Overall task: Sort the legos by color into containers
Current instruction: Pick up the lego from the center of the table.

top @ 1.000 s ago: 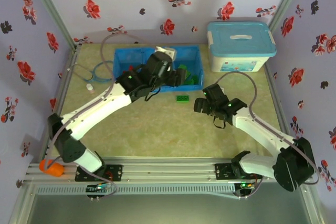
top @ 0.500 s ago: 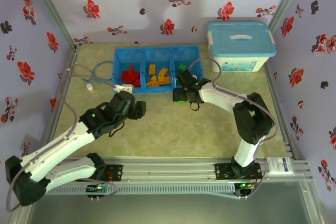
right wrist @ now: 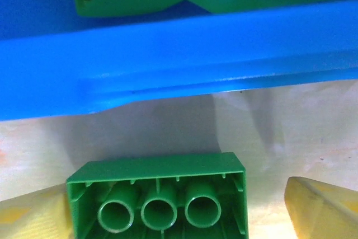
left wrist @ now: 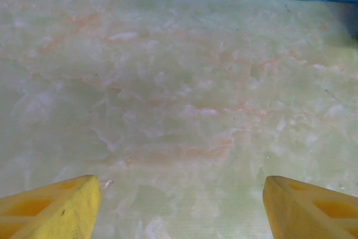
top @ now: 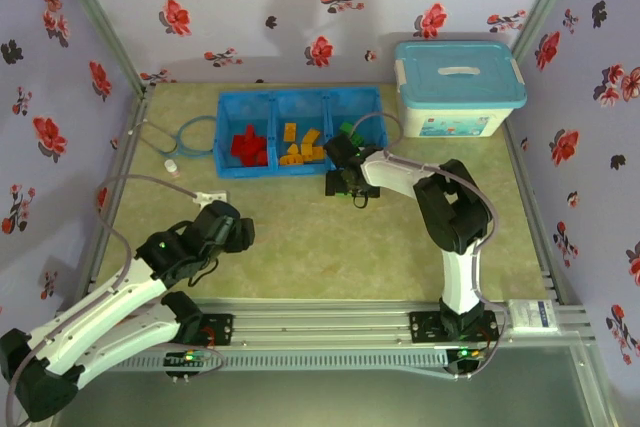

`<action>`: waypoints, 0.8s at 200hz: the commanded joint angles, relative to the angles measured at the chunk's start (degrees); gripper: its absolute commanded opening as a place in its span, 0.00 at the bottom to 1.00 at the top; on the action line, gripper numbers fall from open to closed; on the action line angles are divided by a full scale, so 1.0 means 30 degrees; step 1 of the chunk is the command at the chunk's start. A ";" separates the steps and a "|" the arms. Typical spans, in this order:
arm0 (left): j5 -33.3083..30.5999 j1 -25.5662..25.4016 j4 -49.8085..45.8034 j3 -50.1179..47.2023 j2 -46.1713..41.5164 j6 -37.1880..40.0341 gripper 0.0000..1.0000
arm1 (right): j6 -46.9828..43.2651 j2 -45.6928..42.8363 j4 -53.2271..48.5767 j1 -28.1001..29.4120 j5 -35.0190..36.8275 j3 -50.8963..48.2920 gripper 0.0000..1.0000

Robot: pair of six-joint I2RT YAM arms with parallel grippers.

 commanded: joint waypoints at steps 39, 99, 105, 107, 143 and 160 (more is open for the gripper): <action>-0.0471 0.0198 -0.0408 -0.0303 -0.0477 -0.0438 0.75 | 0.0279 -0.0054 -0.1008 0.0453 0.0581 0.0356 0.62; -0.0662 0.0230 -0.0050 -0.0332 -0.0484 -0.0054 0.74 | -0.0363 -0.4118 -0.3265 0.0973 0.3547 0.1291 0.48; -0.0712 0.0243 -0.0005 -0.0277 -0.0477 0.0018 0.74 | -0.0678 -0.4243 -0.3516 0.0809 0.3825 0.1880 0.48; -0.0743 0.0245 0.0006 -0.0253 -0.0482 0.0059 0.74 | -0.0770 -0.4233 -0.3599 0.0711 0.3854 0.2077 0.48; -0.1237 0.0242 0.0042 0.0236 -0.0570 0.0570 0.73 | -0.2402 -0.2187 -0.4301 -0.1227 0.2238 0.5898 0.50; -0.1409 0.0274 0.0068 0.0353 -0.0658 0.0741 0.74 | -0.2817 -0.0567 -0.4635 -0.1935 0.1584 0.7800 0.50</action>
